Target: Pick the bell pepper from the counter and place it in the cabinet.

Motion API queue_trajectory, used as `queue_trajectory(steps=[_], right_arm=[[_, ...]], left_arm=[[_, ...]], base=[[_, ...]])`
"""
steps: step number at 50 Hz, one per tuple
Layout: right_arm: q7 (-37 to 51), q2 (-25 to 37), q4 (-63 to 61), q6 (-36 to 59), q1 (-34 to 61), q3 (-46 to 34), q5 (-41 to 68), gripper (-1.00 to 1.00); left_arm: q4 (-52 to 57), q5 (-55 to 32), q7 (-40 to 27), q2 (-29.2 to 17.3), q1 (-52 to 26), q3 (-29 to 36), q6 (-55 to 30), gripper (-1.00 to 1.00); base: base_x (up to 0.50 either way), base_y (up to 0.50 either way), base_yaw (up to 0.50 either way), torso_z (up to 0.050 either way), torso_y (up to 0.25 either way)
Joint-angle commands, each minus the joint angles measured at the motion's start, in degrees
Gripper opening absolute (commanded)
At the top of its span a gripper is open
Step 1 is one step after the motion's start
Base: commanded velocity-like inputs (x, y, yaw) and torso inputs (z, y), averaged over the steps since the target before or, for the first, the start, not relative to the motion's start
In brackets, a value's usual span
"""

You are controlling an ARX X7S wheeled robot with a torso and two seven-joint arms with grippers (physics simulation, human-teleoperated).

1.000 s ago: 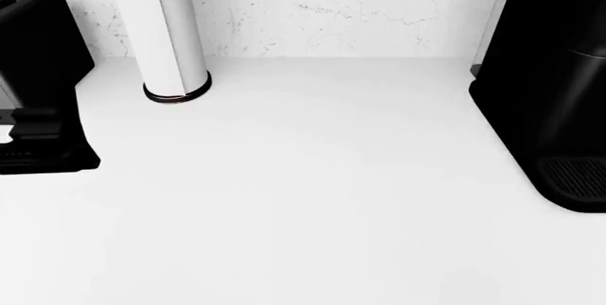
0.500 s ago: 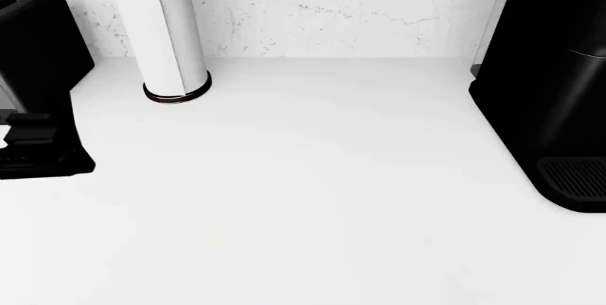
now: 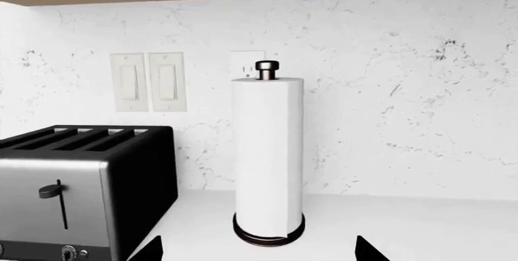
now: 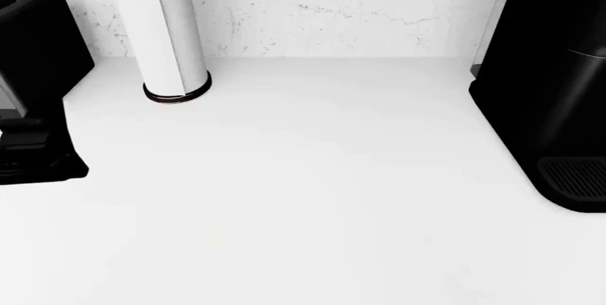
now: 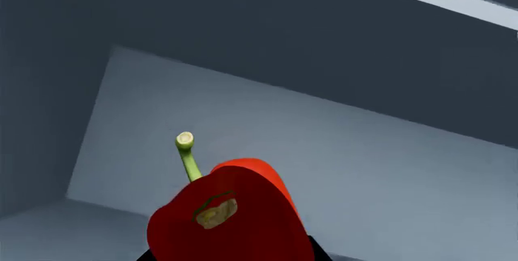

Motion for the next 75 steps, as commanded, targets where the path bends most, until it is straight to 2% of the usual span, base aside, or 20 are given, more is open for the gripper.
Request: queue_trajectory(steps=[1, 12, 18, 37, 38, 64, 75], right_arm=[[-3.69, -3.54, 10.57, -6.09, -0.45, 2.18, -6.59, -1.0], [-4.21, -3.31, 10.59, -6.13, -2.79, 10.23, -14.22, -1.0], [-4.97, -3.46, 10.59, -5.79, -3.22, 14.11, -18.12, -1.0], [-5.74, -3.96, 10.59, -4.28, -3.97, 22.76, -27.14, -1.0], [-6.08, -4.03, 10.59, -4.08, -3.97, 22.83, -27.77, 1.0], [-8.68, -5.05, 9.81, -4.28, -0.9, 29.4, -32.56, 1.0], [-9.01, -3.3, -6.73, 5.12, -1.88, 30.43, -31.0, 1.0]], left_arm=[[0.14, -0.42, -0.49, -0.44, 0.57, -0.38, 0.3, 1.0], [0.43, 0.1, -0.49, -0.52, 1.03, -0.6, 0.21, 1.0], [0.64, 0.53, -0.78, -1.12, 0.74, 0.14, -0.13, 1.0], [0.61, 1.95, 1.24, -0.34, 2.31, -1.8, -0.44, 1.0], [0.56, 2.07, 1.37, -0.31, 2.29, -1.78, -0.46, 1.0], [0.49, 1.54, 1.28, -1.14, 2.82, -2.64, 0.22, 1.0], [0.28, 1.32, 0.87, -1.67, 1.92, -1.57, 0.7, 1.0]], base=[[0.0, 0.0, 0.0, 0.0, 0.0], [0.0, 0.0, 0.0, 0.0, 0.001], [0.0, 0.0, 0.0, 0.0, -0.25], [0.01, 0.0, 0.01, 0.0, -0.053], [0.0, 0.0, 0.0, 0.0, 0.0], [0.0, 0.0, 0.0, 0.0, -0.003], [0.0, 0.0, 0.0, 0.0, 0.0]])
